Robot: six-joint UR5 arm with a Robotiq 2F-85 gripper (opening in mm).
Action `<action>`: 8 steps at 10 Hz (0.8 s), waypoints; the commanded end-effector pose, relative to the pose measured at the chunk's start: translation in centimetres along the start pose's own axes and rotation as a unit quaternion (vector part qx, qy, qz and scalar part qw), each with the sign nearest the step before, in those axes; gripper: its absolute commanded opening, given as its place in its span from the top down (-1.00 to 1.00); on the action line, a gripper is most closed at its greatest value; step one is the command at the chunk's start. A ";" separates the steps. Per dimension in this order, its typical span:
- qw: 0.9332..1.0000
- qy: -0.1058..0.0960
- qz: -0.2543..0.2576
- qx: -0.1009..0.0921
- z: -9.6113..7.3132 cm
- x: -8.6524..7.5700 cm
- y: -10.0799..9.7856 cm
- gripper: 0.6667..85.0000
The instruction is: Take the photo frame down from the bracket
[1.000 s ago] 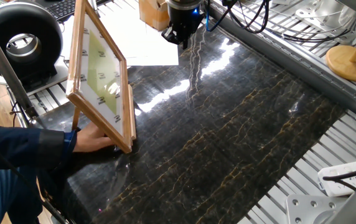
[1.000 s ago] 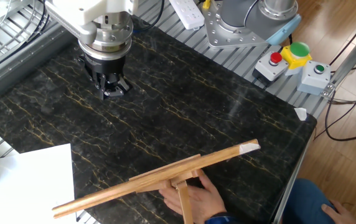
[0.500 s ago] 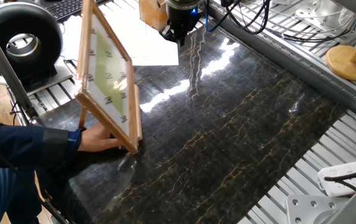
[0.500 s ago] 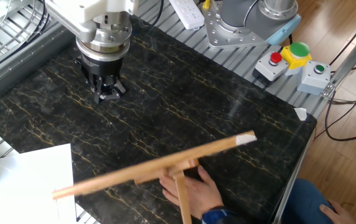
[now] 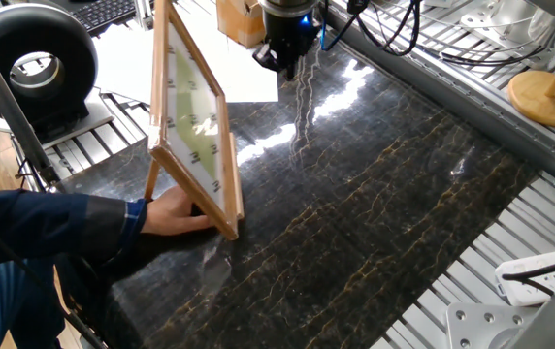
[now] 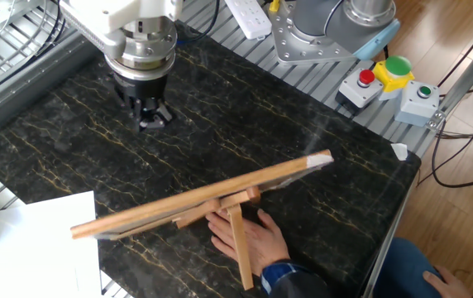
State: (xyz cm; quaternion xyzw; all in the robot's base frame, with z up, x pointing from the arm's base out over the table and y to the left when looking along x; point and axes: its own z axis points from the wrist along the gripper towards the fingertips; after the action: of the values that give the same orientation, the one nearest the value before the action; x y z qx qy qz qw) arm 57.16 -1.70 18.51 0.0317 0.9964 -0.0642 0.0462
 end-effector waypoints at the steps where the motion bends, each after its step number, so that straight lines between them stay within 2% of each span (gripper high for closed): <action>1: 0.998 0.046 0.031 -0.015 -0.2 2.4 0.8 0.99; 3: 0.998 0.051 0.023 -0.013 -0.3 2.7 0.6 0.99; 4: 0.998 0.051 0.022 -0.008 0.2 2.4 0.5 0.99; 5: 0.999 0.050 0.020 -0.008 1.6 2.3 0.5 0.99; 7: 1.000 0.027 0.002 -0.012 6.6 2.2 0.0 0.99; 8: 1.000 0.006 -0.011 -0.015 6.6 1.1 0.2 0.99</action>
State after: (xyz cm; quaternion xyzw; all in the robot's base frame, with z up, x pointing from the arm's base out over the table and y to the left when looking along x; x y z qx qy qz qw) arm 55.67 -2.06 14.45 0.0383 0.9975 -0.0574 0.0156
